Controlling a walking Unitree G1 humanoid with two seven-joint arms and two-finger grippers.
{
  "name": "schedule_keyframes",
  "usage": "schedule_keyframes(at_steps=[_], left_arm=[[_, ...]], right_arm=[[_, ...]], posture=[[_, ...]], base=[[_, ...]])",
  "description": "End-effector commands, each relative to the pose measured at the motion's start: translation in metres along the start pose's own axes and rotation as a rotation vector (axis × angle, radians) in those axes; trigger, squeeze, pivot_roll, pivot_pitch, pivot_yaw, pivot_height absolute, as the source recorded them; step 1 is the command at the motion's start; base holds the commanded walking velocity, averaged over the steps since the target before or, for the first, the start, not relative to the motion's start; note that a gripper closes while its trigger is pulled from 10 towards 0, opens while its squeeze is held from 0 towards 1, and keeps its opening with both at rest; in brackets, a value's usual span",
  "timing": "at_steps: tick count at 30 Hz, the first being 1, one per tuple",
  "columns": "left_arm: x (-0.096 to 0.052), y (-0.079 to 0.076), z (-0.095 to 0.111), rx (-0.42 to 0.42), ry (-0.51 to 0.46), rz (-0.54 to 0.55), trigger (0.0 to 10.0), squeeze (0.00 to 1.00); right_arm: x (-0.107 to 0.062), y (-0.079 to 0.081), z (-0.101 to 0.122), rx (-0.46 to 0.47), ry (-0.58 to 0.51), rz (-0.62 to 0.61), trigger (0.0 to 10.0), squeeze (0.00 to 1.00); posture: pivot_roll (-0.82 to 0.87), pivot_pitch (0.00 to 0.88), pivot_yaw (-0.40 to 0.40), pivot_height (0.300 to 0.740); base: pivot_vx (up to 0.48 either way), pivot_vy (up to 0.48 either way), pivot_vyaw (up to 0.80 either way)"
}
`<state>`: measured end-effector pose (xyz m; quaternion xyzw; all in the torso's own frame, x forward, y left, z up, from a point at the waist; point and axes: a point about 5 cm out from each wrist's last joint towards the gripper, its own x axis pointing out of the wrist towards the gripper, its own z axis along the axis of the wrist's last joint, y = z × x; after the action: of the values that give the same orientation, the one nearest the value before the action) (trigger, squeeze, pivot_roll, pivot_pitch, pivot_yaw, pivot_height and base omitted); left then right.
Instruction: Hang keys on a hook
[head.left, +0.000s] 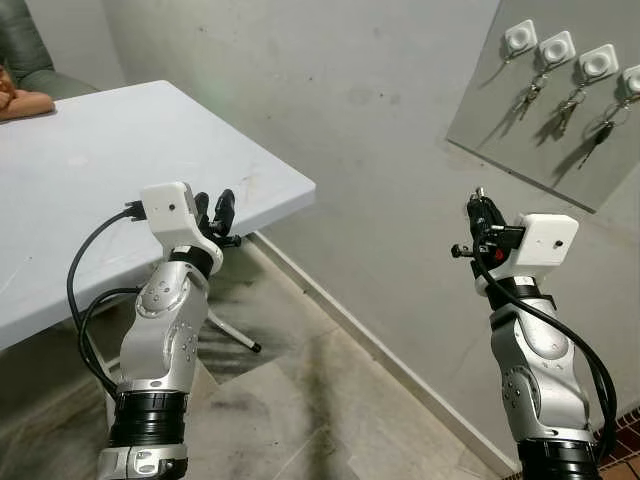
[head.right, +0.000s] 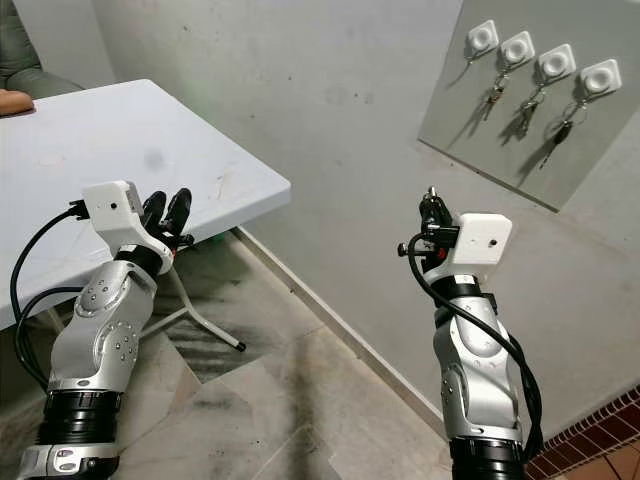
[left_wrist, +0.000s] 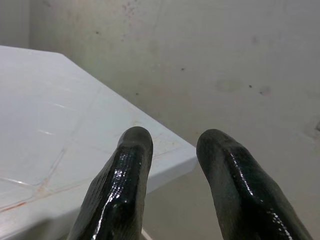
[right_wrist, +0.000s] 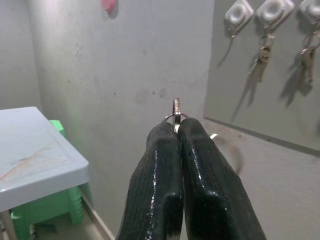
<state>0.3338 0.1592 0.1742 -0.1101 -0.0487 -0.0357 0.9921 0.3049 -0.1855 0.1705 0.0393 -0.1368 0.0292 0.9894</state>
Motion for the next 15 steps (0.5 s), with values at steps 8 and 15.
schedule_keyframes(at_steps=[8, 15], left_arm=[[0.007, -0.003, 0.011, 0.044, -0.02, -0.058, 10.0, 0.0], [0.008, -0.009, 0.024, 0.079, -0.071, -0.094, 10.0, 0.0]], right_arm=[[0.01, -0.001, 0.012, -0.011, -0.031, 0.03, 10.0, 0.0], [0.019, -0.002, 0.03, 0.01, -0.094, 0.061, 10.0, 0.0]], posture=[[0.13, 0.0, -0.086, 0.74], [0.13, 0.0, -0.083, 0.74]], base=[[0.0, 0.0, 0.0], [0.0, 0.0, 0.0]])
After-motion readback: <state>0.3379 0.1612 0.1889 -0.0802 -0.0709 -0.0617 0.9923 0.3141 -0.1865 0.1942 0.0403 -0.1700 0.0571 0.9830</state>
